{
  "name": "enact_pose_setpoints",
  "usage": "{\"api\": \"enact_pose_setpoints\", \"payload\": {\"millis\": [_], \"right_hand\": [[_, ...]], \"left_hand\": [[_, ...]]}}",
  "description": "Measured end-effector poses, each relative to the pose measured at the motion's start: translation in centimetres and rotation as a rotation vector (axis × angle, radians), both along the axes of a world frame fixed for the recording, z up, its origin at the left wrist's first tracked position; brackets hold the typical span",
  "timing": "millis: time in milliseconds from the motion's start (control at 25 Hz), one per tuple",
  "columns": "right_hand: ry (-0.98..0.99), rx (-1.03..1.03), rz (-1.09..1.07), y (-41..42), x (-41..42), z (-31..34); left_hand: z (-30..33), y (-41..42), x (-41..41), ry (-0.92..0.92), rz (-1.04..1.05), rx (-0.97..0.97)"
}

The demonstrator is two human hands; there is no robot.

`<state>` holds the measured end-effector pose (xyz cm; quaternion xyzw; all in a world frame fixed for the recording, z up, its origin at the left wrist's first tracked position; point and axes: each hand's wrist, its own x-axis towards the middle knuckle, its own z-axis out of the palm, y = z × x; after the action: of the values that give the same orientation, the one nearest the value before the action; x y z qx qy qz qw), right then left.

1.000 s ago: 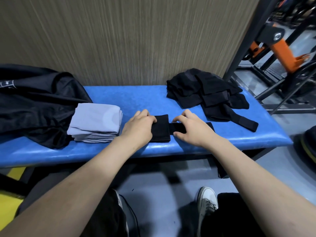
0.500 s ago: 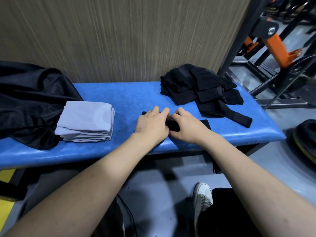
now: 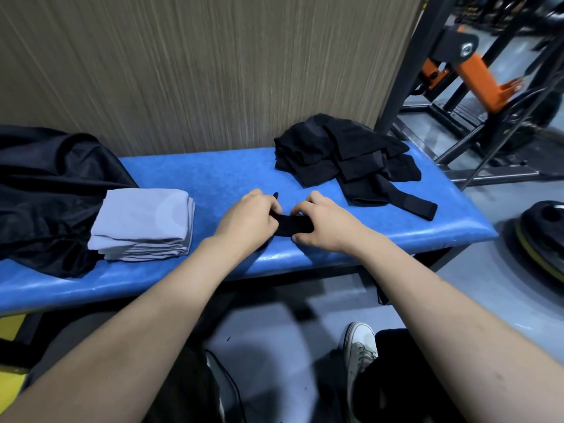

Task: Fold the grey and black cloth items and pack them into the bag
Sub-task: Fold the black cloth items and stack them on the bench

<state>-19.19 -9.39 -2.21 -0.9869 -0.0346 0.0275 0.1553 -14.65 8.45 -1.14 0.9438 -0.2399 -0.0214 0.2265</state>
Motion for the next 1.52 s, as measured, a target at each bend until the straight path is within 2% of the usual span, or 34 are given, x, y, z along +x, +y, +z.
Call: {"api": "enact_pose_setpoints", "payload": {"millis": [120,320,400,440,560,640,760,800,880,1000,1120,1520], "right_hand": [[-0.001,0.023,0.001,0.3,0.0,0.0],[-0.069,0.038,-0.011,0.7,0.4,0.2],[-0.066,0.033,-0.004,0.9,0.5,0.2],[-0.056,0.027,0.000,1.0,0.6,0.1],[-0.032,-0.008,0.014,1.5,0.8,-0.2],[-0.024,-0.025,0.014,1.8,1.1,-0.2],[-0.018,-0.032,0.009,1.8,1.2,-0.1],[-0.021,-0.035,0.009,1.8,1.3,-0.1],[-0.019,-0.041,0.007,1.6,1.2,0.0],[0.003,-0.034,0.006,1.3,1.0,0.0],[0.004,-0.018,0.013,1.1,0.8,0.0],[-0.029,0.071,0.019,1.9,0.8,0.1]], "left_hand": [[0.9,0.9,-0.1,0.067,0.033,-0.231],[1.5,2.7,0.4,0.333,0.094,-0.630],[1.2,3.4,0.9,0.371,0.142,-0.684],[0.9,3.7,1.0,0.343,0.156,-0.627],[-0.7,4.7,0.8,0.112,0.097,-0.119],[-1.9,4.9,0.6,0.031,0.060,0.067],[-2.4,4.1,-0.1,-0.164,0.020,0.052],[-2.2,3.7,-0.5,-0.177,0.001,0.013],[-2.0,2.9,-1.0,-0.119,-0.007,-0.021],[-2.2,2.1,-1.4,-0.071,0.005,0.143],[-2.0,1.8,-1.4,-0.072,0.030,0.178],[-1.1,2.6,-0.8,-0.147,-0.018,-0.002]]}}
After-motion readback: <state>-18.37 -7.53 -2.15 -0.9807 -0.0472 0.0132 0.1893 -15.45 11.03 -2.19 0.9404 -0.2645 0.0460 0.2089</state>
